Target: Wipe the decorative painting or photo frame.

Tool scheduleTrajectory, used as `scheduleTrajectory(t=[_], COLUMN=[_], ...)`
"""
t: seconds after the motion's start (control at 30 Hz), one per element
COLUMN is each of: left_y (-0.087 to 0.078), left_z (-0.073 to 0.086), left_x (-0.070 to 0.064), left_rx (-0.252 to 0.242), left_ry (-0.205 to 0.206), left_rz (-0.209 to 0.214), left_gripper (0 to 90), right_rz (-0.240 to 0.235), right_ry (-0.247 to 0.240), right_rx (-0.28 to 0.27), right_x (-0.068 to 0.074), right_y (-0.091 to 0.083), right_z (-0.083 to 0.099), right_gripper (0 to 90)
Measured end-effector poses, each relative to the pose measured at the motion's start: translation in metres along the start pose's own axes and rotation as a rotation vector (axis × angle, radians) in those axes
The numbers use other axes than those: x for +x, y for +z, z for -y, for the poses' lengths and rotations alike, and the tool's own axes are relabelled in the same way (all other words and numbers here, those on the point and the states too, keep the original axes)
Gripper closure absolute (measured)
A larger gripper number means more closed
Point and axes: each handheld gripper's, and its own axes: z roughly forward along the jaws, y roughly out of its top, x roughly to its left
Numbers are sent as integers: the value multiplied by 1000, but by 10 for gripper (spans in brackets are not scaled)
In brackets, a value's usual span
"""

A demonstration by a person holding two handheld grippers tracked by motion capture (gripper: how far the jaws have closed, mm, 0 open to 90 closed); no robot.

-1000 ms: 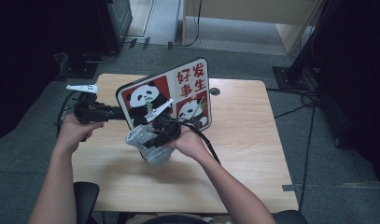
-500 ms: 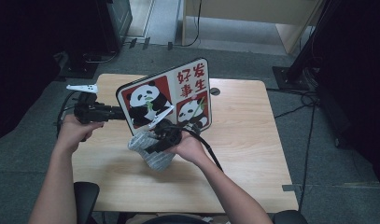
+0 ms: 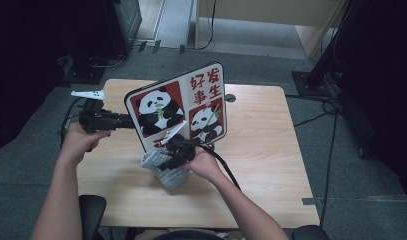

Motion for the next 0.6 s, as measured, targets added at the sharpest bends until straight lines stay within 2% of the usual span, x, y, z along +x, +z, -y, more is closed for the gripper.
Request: scheduleTrajectory(t=[0.3,0.5,0.6], left_y=[-1,-1,-1], left_z=[0,0,0], left_x=[1,1,1], left_rx=[-4,-5,-4], left_ry=[-1,-3,-3], left_rz=[-8,-16,-20], left_gripper=[554,527,521], right_rz=[-10,-37,-31], right_ry=[3,29,13], right_rx=[-6,6,-3], right_x=[-3,-1,1], right_y=[6,0,-5], right_z=[6,4,2], right_gripper=[642,651,653])
